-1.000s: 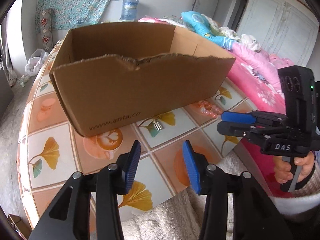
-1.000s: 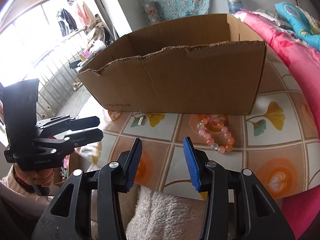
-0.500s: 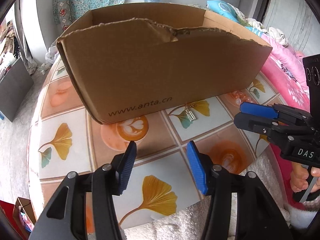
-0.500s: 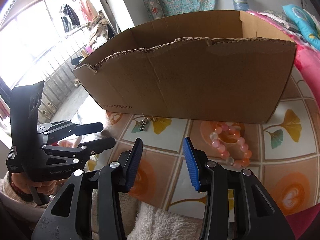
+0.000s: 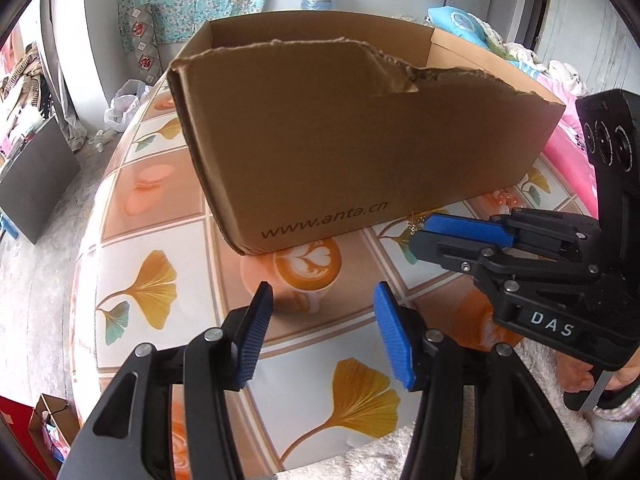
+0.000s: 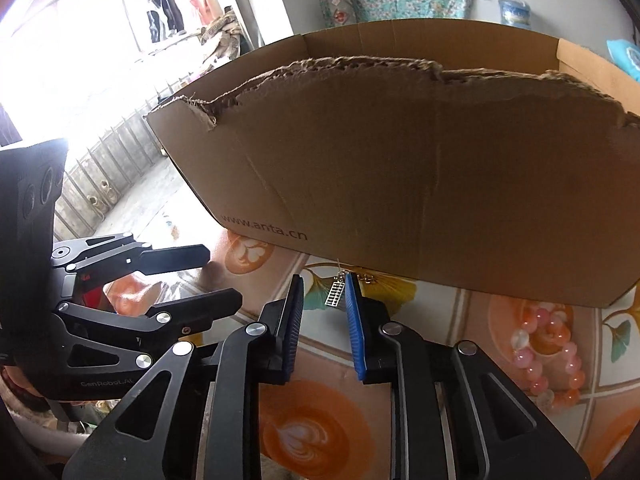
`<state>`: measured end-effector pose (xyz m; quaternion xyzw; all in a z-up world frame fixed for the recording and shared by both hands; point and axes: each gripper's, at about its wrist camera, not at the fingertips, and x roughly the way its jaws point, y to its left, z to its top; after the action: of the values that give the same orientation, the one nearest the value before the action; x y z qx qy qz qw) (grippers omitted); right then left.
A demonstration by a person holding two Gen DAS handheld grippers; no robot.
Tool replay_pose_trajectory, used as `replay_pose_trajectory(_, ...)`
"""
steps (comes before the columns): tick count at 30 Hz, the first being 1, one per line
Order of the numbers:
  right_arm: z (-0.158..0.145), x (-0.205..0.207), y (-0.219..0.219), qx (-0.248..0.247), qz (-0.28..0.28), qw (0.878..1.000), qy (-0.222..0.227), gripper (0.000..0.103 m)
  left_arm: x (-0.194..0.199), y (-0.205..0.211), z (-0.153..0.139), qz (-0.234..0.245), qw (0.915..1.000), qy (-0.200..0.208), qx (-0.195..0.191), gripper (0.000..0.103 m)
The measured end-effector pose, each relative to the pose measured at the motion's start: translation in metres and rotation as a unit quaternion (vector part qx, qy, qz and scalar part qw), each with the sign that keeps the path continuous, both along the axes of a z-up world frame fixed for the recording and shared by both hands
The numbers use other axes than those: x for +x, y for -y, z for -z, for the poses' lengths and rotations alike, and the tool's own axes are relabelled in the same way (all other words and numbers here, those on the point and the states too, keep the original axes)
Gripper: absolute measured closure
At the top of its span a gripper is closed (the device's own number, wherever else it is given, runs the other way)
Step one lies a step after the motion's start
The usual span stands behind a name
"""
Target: Organize jewelry
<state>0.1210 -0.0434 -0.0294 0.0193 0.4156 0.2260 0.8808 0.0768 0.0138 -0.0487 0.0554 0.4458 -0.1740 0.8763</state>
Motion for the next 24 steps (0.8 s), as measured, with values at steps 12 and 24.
replay_pose_trajectory(12, -0.009, -0.012, 0.005, -0.029, -0.006, 1.0, -0.004, 0.103, 0.0, -0.002, -0.002, 0.002, 0.9999, 0.008, -0.011, 0.052)
replay_pose_trajectory(24, -0.023, -0.035, 0.055, 0.015, 0.048, 0.999, -0.016, 0.091, 0.004, 0.02, -0.009, 0.044, 0.9935, 0.01, -0.105, 0.053)
